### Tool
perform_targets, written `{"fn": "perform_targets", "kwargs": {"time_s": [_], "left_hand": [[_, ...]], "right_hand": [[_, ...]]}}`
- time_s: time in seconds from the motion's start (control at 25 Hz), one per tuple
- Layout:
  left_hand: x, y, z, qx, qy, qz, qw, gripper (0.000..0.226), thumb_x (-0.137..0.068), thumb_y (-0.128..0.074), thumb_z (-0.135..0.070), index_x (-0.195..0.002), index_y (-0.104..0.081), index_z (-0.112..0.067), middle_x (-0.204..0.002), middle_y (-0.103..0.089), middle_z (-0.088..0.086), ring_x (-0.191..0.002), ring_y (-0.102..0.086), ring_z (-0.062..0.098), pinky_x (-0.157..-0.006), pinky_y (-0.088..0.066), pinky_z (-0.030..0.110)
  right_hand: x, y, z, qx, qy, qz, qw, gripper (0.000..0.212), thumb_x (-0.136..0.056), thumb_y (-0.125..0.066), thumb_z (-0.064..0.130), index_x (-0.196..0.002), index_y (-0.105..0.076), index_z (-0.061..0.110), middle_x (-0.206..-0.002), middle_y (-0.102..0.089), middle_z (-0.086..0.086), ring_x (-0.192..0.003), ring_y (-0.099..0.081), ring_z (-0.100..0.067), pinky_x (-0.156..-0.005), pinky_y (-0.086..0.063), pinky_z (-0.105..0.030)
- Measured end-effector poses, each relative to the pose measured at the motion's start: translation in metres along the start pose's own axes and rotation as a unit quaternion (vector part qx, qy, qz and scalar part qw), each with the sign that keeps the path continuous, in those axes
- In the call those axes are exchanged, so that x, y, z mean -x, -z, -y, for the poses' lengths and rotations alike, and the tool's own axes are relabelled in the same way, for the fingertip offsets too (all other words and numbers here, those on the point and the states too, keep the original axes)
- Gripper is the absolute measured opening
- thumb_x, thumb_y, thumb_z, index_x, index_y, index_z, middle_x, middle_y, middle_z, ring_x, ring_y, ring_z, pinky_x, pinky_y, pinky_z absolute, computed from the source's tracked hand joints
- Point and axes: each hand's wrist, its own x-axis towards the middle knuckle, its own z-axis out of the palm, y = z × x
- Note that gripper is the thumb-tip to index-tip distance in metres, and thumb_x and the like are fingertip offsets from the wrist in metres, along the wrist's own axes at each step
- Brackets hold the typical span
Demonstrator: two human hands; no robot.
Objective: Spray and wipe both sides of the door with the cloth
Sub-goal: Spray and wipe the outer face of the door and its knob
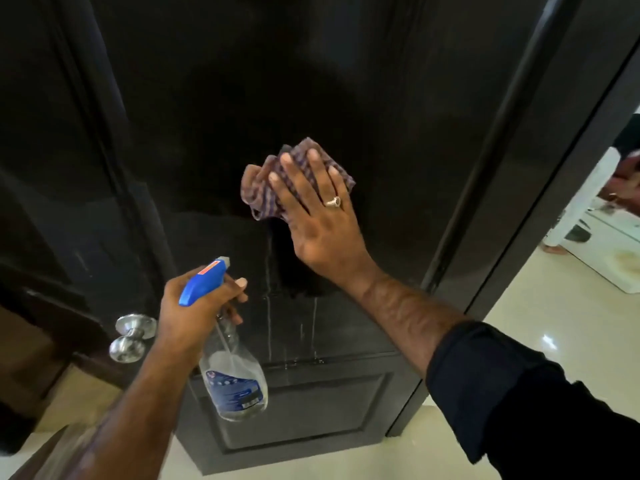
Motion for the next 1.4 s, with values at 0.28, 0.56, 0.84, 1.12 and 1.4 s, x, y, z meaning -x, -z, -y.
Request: {"fn": "perform_targets", "kwargs": {"time_s": [0.28, 0.56, 0.84, 1.12, 1.4], "left_hand": [[-0.009, 0.029, 0.001, 0.015, -0.001, 0.014, 1.000, 0.009, -0.088, -0.076, 0.004, -0.080, -0.071, 0.002, -0.073, -0.069, 0.027, -0.056, -0.062, 0.039, -0.055, -0.057, 0.043], [-0.021, 0.041, -0.001, -0.002, -0.002, 0.023, 1.000, 0.021, -0.088, -0.080, -0.007, -0.072, -0.068, -0.002, -0.073, -0.070, 0.023, -0.053, -0.063, 0.039, -0.060, -0.057, 0.056], [-0.025, 0.068, 0.004, 0.008, 0.010, 0.007, 1.000, 0.009, -0.088, -0.081, -0.007, -0.092, -0.074, -0.002, -0.075, -0.070, 0.024, -0.052, -0.061, 0.038, -0.061, -0.057, 0.050], [-0.019, 0.085, 0.005, 0.017, 0.016, 0.008, 1.000, 0.011, -0.089, -0.080, -0.007, -0.093, -0.073, 0.001, -0.075, -0.072, 0.022, -0.059, -0.063, 0.041, -0.061, -0.059, 0.049], [-0.023, 0.112, 0.000, -0.008, 0.016, 0.003, 1.000, 0.016, -0.088, -0.081, -0.009, -0.086, -0.071, 0.003, -0.076, -0.071, 0.024, -0.054, -0.062, 0.039, -0.058, -0.059, 0.045]], "right_hand": [[0.053, -0.029, 0.003, 0.072, 0.355, 0.190, 0.912, 0.072, -0.107, -0.053, 0.013, -0.172, -0.022, 0.020, -0.180, -0.014, -0.003, -0.167, -0.008, -0.028, -0.135, -0.014, -0.049], [0.001, -0.030, 0.052, 0.020, 0.044, 0.042, 0.998, 0.060, -0.109, -0.052, 0.018, -0.167, -0.037, 0.018, -0.176, -0.026, -0.011, -0.165, -0.015, -0.040, -0.132, -0.016, -0.059], [-0.020, -0.017, 0.017, 0.048, 0.259, 0.107, 0.959, 0.064, -0.108, -0.051, 0.018, -0.169, -0.031, 0.023, -0.177, -0.024, -0.003, -0.166, -0.015, -0.030, -0.133, -0.019, -0.053], [0.043, -0.051, 0.073, 0.043, 0.242, 0.184, 0.952, 0.084, -0.096, -0.064, 0.013, -0.171, -0.026, 0.022, -0.180, -0.013, -0.006, -0.167, -0.003, -0.034, -0.135, -0.005, -0.053], [-0.088, -0.022, 0.090, 0.000, 0.115, 0.038, 0.993, 0.070, -0.102, -0.055, 0.013, -0.168, -0.034, 0.019, -0.177, -0.025, -0.009, -0.165, -0.012, -0.036, -0.133, -0.014, -0.057]]}}
